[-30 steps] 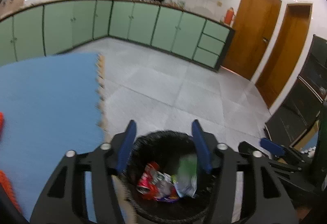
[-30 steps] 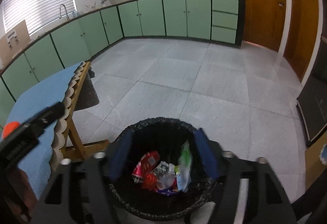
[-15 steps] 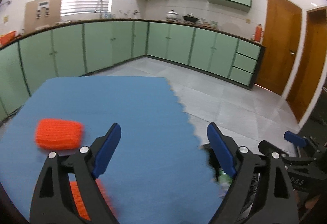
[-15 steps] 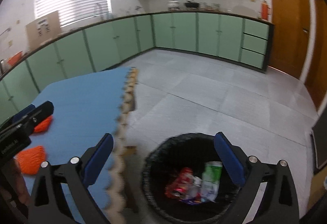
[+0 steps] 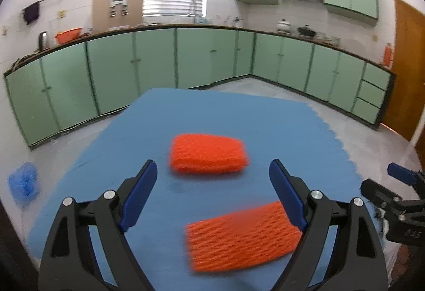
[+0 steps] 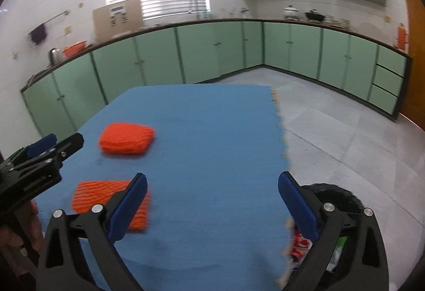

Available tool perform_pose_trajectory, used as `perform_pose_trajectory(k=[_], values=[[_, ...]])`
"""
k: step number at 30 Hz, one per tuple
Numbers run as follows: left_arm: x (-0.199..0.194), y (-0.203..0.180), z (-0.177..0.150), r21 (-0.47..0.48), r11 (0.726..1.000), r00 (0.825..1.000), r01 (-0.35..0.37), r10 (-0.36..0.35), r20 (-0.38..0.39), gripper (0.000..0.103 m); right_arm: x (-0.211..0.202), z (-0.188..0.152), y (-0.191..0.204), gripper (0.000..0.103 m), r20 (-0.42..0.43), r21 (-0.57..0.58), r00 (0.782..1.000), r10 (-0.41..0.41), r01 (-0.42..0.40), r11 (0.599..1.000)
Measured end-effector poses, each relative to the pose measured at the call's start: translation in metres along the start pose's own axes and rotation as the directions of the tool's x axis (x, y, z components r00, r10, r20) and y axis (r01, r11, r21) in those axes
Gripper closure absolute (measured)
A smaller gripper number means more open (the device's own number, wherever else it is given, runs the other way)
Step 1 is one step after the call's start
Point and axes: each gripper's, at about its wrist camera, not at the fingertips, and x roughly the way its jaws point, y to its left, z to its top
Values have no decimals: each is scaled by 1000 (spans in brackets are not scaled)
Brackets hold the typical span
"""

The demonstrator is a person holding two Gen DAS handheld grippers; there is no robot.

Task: Collect trash
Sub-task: 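Grasp the flat orange foam mesh sleeve with the right gripper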

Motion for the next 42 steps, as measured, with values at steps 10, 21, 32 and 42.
perform_pose_trajectory(k=[10,21,32,42], values=[[1,59,-17,-47,994,995,-96,95,-32,20,29,-12,61,6,-38,-56,998,58,-60,997],[5,82,-29,-80,992,994,-101,97,-47,20,57,-33,85,25,-142,-106,988,56,-71,992],[11,84,-30,-79,991,993,-107,102,-59,19,58,-45,93,69,-190,-138,979,75,-102,985],[17,72,-26,-66,993,994,-94,89,-66,19,49,-32,81,93,-155,-115,985,80,-98,989]])
